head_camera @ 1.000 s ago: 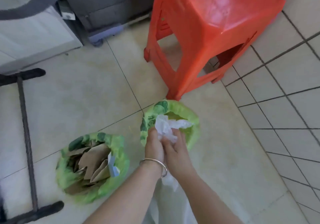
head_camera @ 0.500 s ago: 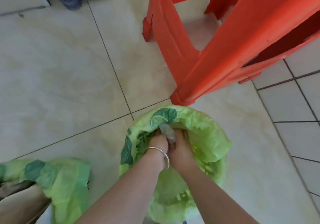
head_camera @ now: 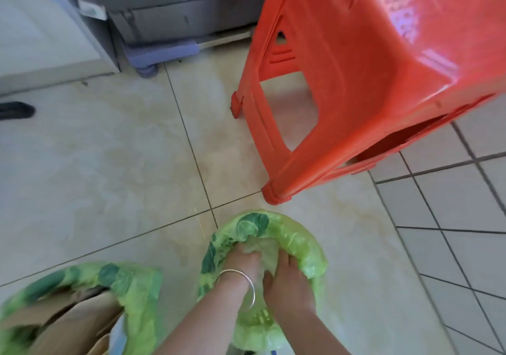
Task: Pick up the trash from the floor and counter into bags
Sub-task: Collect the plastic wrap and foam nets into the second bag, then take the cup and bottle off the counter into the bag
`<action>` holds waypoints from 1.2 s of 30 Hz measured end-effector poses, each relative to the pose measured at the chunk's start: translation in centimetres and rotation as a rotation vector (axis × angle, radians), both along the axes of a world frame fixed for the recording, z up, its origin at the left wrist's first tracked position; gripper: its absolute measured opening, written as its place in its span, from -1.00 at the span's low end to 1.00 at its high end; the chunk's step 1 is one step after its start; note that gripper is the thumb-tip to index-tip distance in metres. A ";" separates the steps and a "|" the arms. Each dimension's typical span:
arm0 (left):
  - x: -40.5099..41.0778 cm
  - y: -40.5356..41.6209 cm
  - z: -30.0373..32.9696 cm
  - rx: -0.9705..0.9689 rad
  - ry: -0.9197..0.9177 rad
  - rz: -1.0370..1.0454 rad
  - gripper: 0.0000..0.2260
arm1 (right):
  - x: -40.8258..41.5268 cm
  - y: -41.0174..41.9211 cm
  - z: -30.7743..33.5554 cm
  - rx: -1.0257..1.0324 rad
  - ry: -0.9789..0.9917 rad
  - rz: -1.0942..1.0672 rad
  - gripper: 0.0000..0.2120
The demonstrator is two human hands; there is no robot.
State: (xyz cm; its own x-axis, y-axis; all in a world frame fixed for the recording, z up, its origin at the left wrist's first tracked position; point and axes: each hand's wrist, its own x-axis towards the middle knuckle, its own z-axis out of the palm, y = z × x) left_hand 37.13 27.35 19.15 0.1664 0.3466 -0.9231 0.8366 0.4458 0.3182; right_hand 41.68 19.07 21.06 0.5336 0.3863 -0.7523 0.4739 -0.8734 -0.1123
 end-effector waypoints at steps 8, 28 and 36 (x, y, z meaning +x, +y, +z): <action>-4.0 0.0 26.1 0.097 -0.233 0.031 -0.77 | -0.5 -0.5 25.5 0.182 0.008 -0.080 -0.69; -20.3 14.5 67.2 0.768 -0.478 0.169 -0.78 | -14.0 15.9 65.4 0.790 0.002 0.162 -0.72; -23.4 21.8 72.2 0.803 -0.542 0.325 -0.70 | -16.0 24.7 70.2 0.933 0.081 0.088 -0.76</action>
State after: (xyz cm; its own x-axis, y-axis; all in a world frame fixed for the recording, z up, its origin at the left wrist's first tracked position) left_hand 13.75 49.12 91.40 0.2798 0.9329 -0.2267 0.3679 0.1139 0.9229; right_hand 25.71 43.80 91.23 0.4330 0.8885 -0.1518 0.4942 -0.3749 -0.7844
